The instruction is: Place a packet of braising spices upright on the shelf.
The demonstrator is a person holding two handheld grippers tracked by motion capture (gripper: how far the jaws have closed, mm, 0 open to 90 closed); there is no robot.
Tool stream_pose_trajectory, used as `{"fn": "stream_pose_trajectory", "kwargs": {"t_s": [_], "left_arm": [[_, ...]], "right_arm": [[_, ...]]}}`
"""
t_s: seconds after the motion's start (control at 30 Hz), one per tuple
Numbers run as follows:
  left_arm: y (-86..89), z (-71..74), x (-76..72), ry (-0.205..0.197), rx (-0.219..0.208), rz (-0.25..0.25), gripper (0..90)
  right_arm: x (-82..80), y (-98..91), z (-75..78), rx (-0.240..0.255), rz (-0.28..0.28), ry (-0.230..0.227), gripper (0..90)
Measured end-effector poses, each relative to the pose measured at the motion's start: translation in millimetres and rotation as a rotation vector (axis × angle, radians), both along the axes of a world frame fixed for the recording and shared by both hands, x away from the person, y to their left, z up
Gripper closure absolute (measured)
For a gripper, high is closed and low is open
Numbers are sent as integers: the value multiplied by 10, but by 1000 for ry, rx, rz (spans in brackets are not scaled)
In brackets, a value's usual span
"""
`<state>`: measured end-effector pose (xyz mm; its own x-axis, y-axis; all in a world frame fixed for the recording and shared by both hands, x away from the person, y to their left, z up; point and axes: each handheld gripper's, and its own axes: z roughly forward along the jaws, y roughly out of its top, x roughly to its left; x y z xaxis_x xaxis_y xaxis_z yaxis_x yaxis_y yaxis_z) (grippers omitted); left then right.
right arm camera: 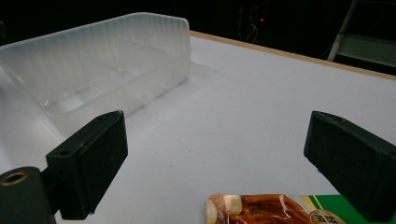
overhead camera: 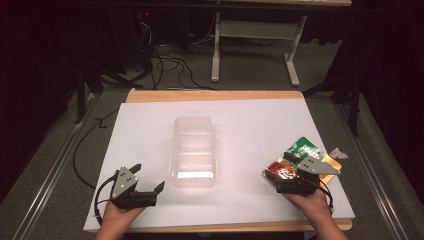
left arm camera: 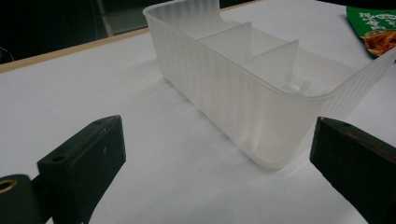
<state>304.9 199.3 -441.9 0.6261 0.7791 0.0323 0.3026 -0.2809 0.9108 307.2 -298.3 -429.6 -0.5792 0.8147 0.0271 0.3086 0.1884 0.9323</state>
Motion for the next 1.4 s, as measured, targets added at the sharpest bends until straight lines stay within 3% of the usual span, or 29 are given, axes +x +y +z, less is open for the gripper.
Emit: {"fn": "stream_pose_trajectory", "kwargs": {"t_s": [0.4, 0.97, 1.23, 1.4], "left_arm": [[1, -1, -3, -1, 7, -2, 40], [9, 2, -7, -5, 10, -3, 41], [6, -3, -2, -4, 14, -3, 42], [3, -6, -1, -2, 18, -6, 42]], "right_arm": [[-6, -266, 38, 6, -62, 14, 111], [45, -855, -30, 36, -246, 60, 217], [89, -1215, -121, 69, -354, 126, 228], [95, -1357, -165, 82, -390, 160, 232]]}}
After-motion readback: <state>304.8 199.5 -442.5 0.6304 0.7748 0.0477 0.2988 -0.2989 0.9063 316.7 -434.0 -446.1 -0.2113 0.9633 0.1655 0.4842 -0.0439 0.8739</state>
